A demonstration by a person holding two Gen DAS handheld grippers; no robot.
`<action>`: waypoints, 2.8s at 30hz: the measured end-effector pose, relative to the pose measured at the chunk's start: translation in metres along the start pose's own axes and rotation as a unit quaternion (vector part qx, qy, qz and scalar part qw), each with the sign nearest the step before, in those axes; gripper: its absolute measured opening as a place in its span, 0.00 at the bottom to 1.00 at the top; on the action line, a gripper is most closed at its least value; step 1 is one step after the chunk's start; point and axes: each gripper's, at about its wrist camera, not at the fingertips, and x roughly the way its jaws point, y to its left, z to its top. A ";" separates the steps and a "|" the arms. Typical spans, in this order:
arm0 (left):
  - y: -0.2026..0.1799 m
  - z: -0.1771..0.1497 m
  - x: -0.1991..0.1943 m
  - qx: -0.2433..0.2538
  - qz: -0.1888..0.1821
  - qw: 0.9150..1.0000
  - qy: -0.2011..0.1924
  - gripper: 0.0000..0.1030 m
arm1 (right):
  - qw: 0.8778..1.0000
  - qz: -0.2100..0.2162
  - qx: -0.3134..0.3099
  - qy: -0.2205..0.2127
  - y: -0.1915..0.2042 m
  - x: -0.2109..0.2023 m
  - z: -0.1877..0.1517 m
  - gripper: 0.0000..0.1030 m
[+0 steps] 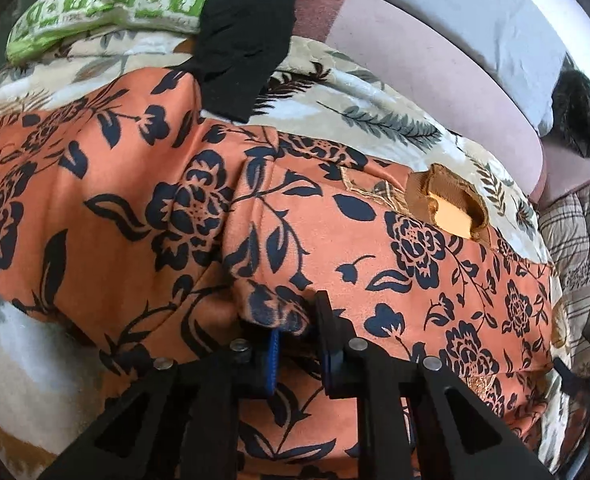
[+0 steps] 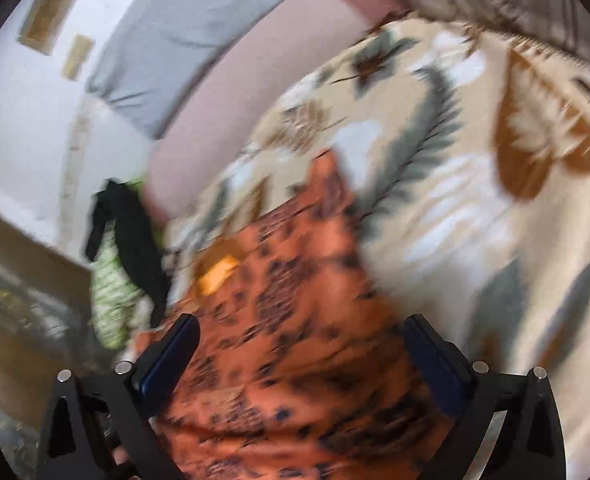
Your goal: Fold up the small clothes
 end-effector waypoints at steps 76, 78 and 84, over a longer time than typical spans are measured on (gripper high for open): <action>0.373 0.087 -0.121 -0.361 0.038 0.920 -0.148 0.05 | 0.983 -0.100 -0.144 0.057 0.084 0.015 -0.121 0.64; 0.317 0.103 -0.150 -0.267 0.047 0.945 -0.186 0.05 | 0.984 -0.096 -0.144 0.044 0.081 0.006 -0.120 0.64; 0.086 0.119 -0.204 -0.009 -0.037 0.966 -0.254 0.05 | 0.990 -0.078 -0.115 0.016 0.064 -0.014 -0.114 0.64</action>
